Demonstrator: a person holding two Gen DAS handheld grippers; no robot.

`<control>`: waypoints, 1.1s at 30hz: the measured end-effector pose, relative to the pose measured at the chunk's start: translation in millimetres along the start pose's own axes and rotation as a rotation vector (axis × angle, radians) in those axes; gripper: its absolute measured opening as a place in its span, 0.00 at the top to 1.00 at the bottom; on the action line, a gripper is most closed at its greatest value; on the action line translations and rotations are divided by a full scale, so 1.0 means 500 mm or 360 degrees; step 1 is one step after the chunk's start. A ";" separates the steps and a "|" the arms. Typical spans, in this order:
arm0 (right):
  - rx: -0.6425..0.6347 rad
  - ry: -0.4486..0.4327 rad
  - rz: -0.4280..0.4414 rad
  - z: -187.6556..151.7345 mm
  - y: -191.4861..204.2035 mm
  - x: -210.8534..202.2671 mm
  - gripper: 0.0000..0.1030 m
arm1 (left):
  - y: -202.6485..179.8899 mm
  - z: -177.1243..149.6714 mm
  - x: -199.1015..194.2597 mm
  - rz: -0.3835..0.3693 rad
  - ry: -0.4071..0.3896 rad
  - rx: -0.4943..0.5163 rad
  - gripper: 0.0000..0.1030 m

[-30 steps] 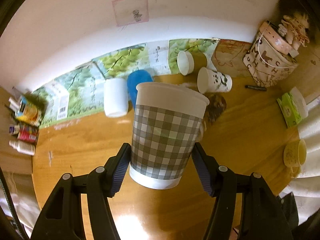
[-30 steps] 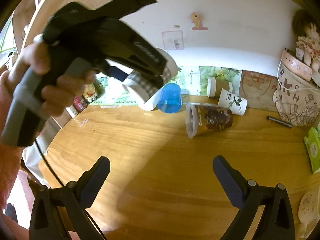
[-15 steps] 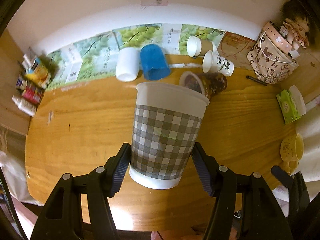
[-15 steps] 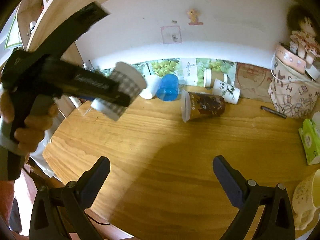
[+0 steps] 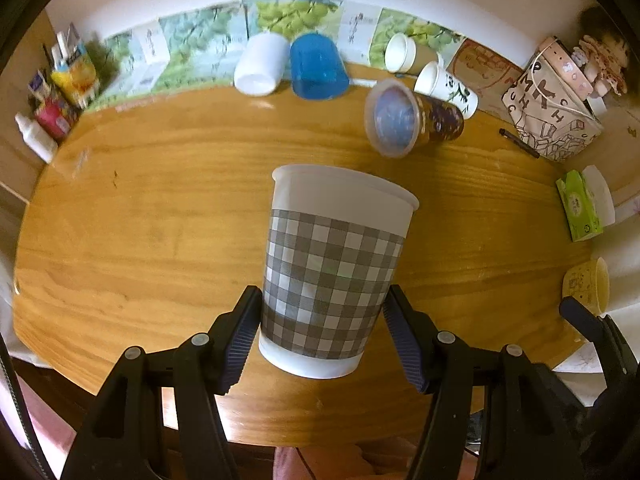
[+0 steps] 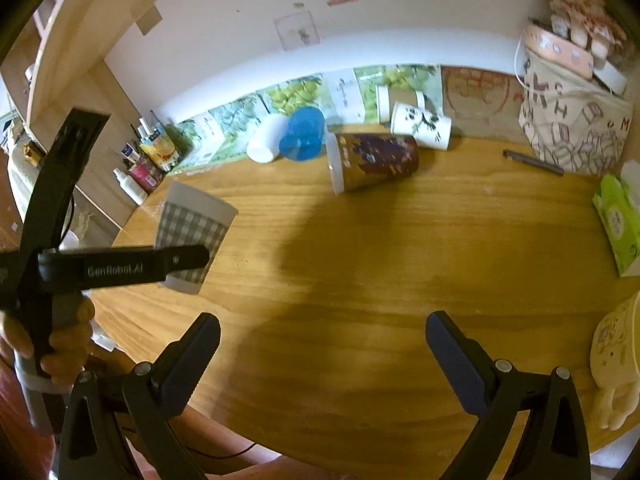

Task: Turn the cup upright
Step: 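Lift the plaid cup with the left gripper and carry it away from the cups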

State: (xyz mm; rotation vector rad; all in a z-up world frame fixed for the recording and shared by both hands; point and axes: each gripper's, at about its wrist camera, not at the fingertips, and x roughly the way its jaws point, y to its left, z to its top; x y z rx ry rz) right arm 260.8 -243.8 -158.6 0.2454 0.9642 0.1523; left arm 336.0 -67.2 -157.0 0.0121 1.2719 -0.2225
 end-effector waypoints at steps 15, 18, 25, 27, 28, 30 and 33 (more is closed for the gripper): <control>0.0114 0.0133 -0.0044 -0.017 -0.050 0.032 0.00 | -0.007 -0.058 0.089 -0.0047 0.0048 -0.0142 0.36; 0.0120 0.0146 -0.0058 -0.019 -0.055 0.036 0.00 | -0.003 -0.060 0.102 -0.0064 0.0076 -0.0164 0.36; 0.0119 0.0172 -0.0078 -0.026 -0.062 0.045 0.00 | 0.000 -0.061 0.116 -0.0060 0.0096 -0.0170 0.36; 0.0117 0.0177 -0.0081 -0.029 -0.060 0.047 0.00 | 0.000 -0.061 0.121 -0.0059 0.0110 -0.0167 0.35; 0.0116 0.0180 -0.0082 -0.029 -0.059 0.047 0.00 | 0.000 -0.062 0.122 -0.0060 0.0115 -0.0164 0.35; 0.0113 0.0183 -0.0085 -0.031 -0.058 0.048 0.00 | -0.002 -0.061 0.127 -0.0056 0.0127 -0.0157 0.35; 0.0106 0.0187 -0.0088 -0.033 -0.057 0.049 0.00 | -0.008 -0.060 0.128 -0.0048 0.0133 -0.0128 0.35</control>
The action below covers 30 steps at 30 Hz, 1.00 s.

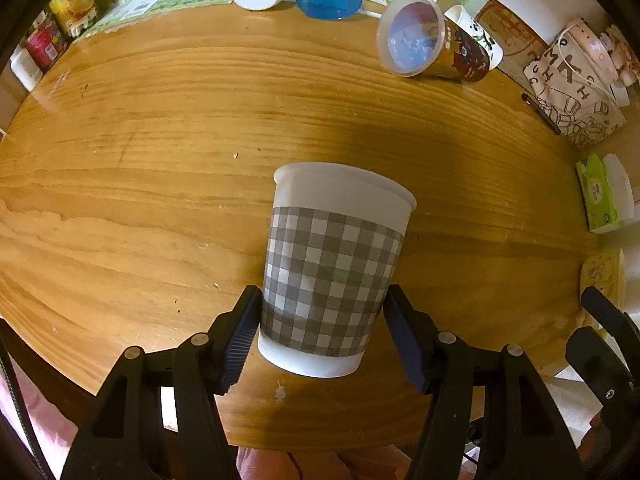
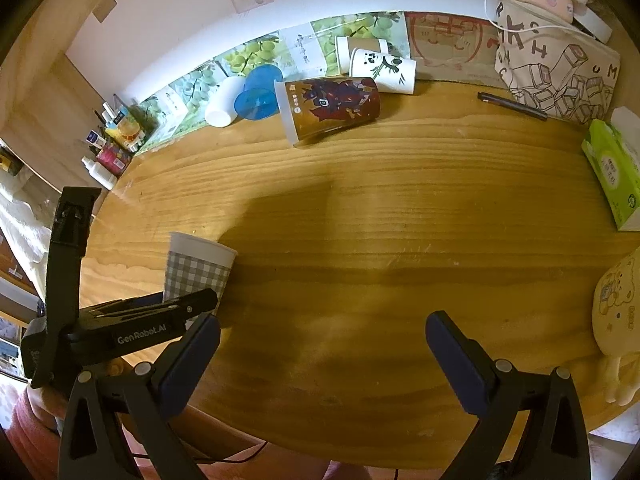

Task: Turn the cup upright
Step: 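Lift the plaid cup with the left gripper and carry it away from the cups, then lower the plaid cup onto the desk and open the left gripper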

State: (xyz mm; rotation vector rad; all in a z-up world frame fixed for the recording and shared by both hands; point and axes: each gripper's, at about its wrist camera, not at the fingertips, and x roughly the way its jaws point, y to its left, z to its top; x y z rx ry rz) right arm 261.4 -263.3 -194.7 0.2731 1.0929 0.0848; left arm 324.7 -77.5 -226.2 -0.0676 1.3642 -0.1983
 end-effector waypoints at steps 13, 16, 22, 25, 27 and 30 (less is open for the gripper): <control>-0.0001 0.0015 -0.0017 -0.007 0.001 0.004 0.00 | -0.013 -0.009 0.013 0.0004 0.0075 0.0033 0.34; -0.0016 0.0015 -0.0030 -0.010 0.002 0.004 0.00 | -0.020 -0.017 0.012 -0.0010 0.0088 0.0044 0.30; -0.0041 0.0021 -0.0047 -0.018 0.006 0.002 0.00 | -0.032 -0.030 0.000 -0.0019 0.0068 0.0072 0.26; -0.0066 0.0023 -0.0053 -0.025 0.009 0.001 0.00 | -0.033 -0.037 -0.004 -0.0016 0.0063 0.0076 0.26; -0.0077 0.0030 -0.0056 -0.032 0.011 0.001 0.00 | -0.031 -0.045 -0.006 -0.0018 0.0063 0.0070 0.26; -0.0092 0.0039 -0.0049 -0.045 0.016 -0.003 0.00 | -0.029 -0.057 -0.010 -0.0017 0.0065 0.0065 0.26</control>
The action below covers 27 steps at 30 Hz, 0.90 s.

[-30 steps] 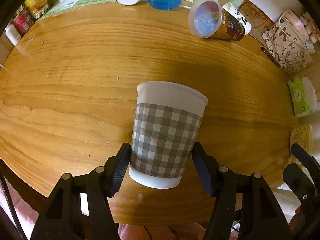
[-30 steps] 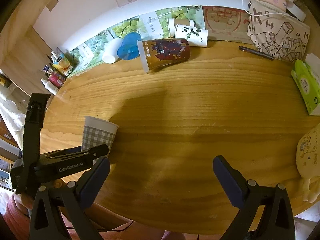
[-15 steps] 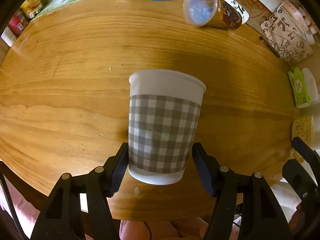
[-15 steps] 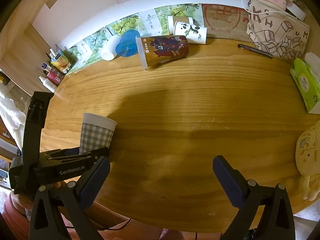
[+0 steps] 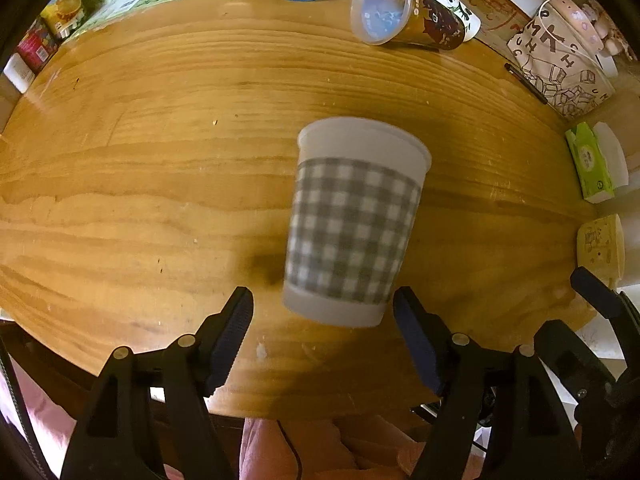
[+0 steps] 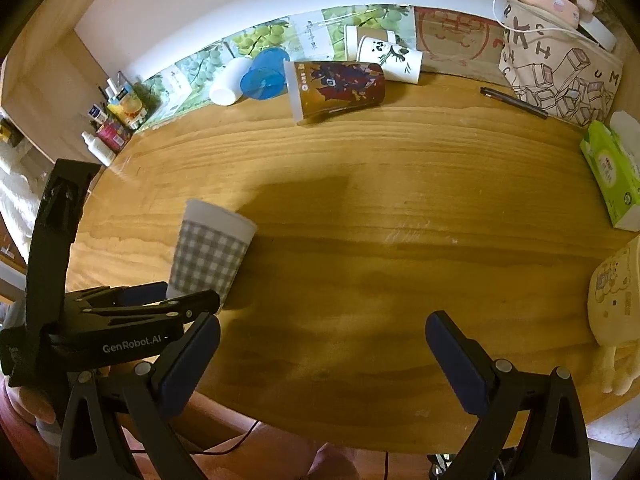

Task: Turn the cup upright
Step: 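Lower the plaid cup onto the desk and open the left gripper, then move the right tool to the plaid cup and close the right gripper on it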

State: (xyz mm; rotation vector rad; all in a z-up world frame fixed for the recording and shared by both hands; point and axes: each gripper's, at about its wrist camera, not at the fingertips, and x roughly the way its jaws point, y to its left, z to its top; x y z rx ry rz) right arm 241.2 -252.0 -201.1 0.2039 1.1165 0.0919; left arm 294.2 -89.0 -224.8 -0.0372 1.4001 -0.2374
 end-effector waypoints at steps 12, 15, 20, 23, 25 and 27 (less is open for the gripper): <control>0.0017 0.0004 0.0006 -0.047 -0.007 -0.023 0.00 | 0.008 -0.068 -0.029 0.0028 -0.0043 -0.0007 0.26; 0.0027 0.0004 0.0006 -0.057 -0.009 -0.028 0.00 | 0.006 -0.081 -0.038 0.0042 -0.0076 -0.0012 0.26; 0.0040 0.0008 0.0006 -0.075 -0.010 -0.032 0.00 | 0.014 -0.113 -0.054 0.0065 -0.0134 -0.0025 0.26; 0.0057 0.0020 0.0014 -0.085 -0.009 -0.030 0.00 | 0.020 -0.135 -0.066 0.0091 -0.0182 -0.0029 0.26; 0.0075 0.0027 0.0021 -0.090 -0.009 -0.029 0.00 | 0.020 -0.146 -0.073 0.0122 -0.0210 -0.0023 0.26; 0.0091 0.0033 0.0039 -0.093 -0.008 -0.027 0.00 | 0.017 -0.155 -0.081 0.0139 -0.0243 -0.0020 0.26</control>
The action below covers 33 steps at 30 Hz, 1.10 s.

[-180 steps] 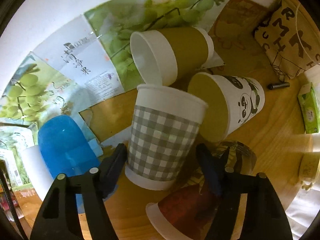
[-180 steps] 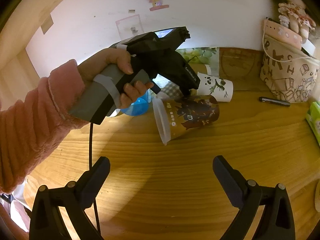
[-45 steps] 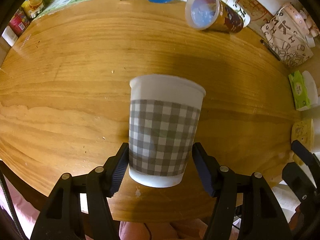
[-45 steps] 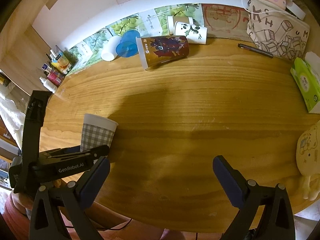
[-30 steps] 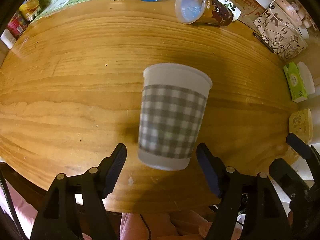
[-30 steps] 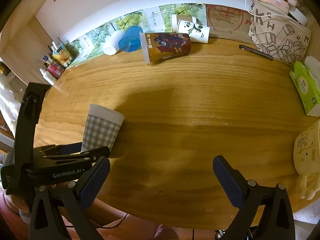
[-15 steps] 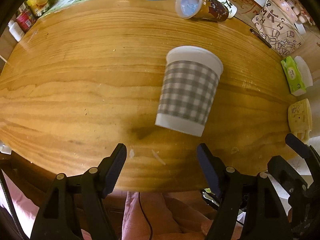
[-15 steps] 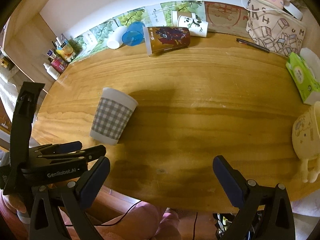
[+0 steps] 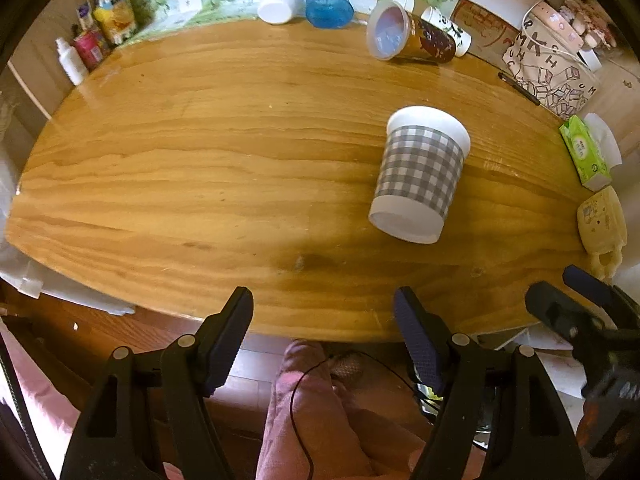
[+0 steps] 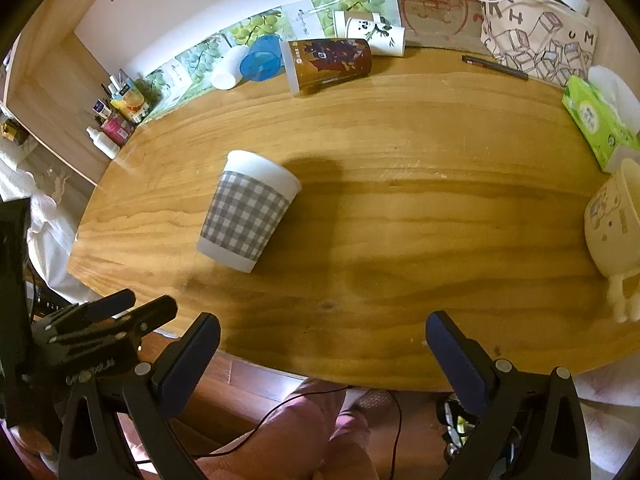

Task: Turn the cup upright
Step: 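Move the right tool to the plaid cup and close the right gripper on it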

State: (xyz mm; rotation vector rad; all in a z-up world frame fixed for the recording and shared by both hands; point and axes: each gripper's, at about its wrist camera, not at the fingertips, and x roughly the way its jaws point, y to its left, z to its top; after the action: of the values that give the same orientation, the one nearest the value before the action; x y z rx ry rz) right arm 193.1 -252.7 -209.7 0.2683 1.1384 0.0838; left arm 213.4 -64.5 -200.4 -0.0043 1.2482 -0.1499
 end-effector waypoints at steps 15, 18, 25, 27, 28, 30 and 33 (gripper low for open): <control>0.0020 -0.0021 0.0071 0.003 0.050 0.021 0.00 | 0.051 -0.044 -0.113 -0.0004 -0.0400 0.0095 0.26; 0.0049 -0.0054 0.0089 0.012 0.067 0.026 0.00 | 0.074 -0.045 -0.142 -0.0048 -0.0502 0.0144 0.26; 0.0130 -0.0123 0.0126 0.029 0.106 0.035 0.00 | 0.105 -0.024 -0.187 -0.0070 -0.0623 0.0281 0.26; 0.0149 -0.0153 0.0123 0.036 0.121 0.037 0.00 | 0.115 -0.015 -0.199 -0.0087 -0.0656 0.0325 0.26; 0.0152 -0.0165 0.0120 0.040 0.128 0.038 0.00 | 0.118 -0.013 -0.202 -0.0091 -0.0669 0.0337 0.26; 0.0158 -0.0186 0.0106 0.048 0.142 0.042 0.00 | 0.129 -0.006 -0.211 -0.0098 -0.0704 0.0361 0.26; 0.0167 -0.0211 0.0087 0.059 0.160 0.048 0.00 | 0.146 0.005 -0.220 -0.0111 -0.0738 0.0382 0.26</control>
State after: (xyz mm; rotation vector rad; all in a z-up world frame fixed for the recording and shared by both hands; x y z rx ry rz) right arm 235.6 -175.5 -199.2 0.3925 1.0052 0.0538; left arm 189.9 20.3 -102.2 0.1192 0.7623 -0.3387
